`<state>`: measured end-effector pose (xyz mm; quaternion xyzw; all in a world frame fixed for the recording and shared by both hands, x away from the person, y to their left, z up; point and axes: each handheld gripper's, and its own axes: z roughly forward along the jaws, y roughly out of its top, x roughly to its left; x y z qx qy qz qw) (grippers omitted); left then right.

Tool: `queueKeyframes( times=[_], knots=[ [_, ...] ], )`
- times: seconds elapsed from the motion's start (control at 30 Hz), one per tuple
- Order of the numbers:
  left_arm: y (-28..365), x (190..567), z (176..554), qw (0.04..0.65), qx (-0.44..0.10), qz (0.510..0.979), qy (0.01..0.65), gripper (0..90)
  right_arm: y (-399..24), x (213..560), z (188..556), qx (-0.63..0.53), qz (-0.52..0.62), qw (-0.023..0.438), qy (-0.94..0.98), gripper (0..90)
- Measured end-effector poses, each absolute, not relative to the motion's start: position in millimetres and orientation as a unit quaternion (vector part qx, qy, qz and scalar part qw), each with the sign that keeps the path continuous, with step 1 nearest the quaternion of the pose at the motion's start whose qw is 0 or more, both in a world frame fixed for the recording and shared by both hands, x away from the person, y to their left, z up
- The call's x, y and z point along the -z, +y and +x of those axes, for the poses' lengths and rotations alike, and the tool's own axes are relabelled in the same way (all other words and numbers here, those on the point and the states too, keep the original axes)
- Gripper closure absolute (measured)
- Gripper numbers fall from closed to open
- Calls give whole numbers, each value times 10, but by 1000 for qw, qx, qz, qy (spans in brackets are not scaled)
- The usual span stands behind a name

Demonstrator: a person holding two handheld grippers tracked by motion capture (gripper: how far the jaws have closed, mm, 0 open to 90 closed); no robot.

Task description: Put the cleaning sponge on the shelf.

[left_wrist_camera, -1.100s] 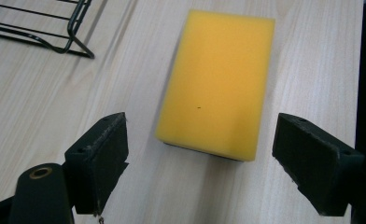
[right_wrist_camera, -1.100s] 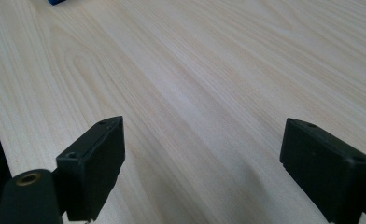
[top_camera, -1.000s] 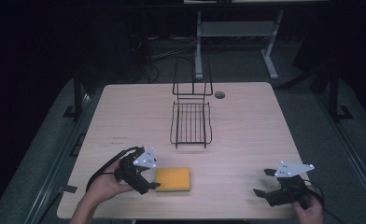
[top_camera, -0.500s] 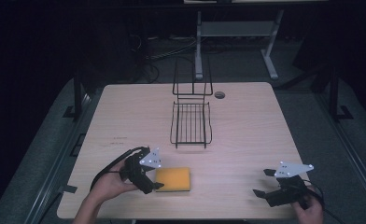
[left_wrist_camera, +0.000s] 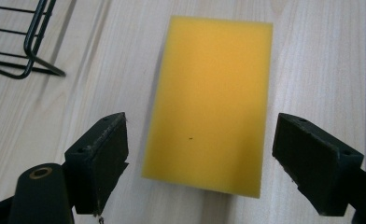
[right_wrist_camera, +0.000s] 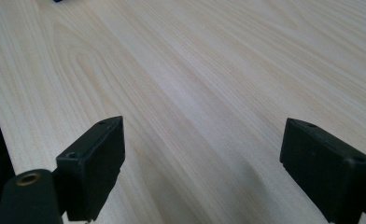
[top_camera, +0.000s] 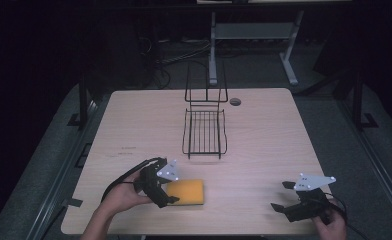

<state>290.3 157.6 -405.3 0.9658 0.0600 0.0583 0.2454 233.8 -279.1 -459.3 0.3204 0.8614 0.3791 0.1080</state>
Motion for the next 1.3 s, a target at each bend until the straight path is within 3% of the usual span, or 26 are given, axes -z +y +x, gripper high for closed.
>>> queueKeyframes(
  times=[1.3],
  knots=[
    [1301, 4250, 3011, 209, -20, 977, 38, 175, -2785, 4591, 2330, -380, 318, 108, 862, 137]
  ],
)
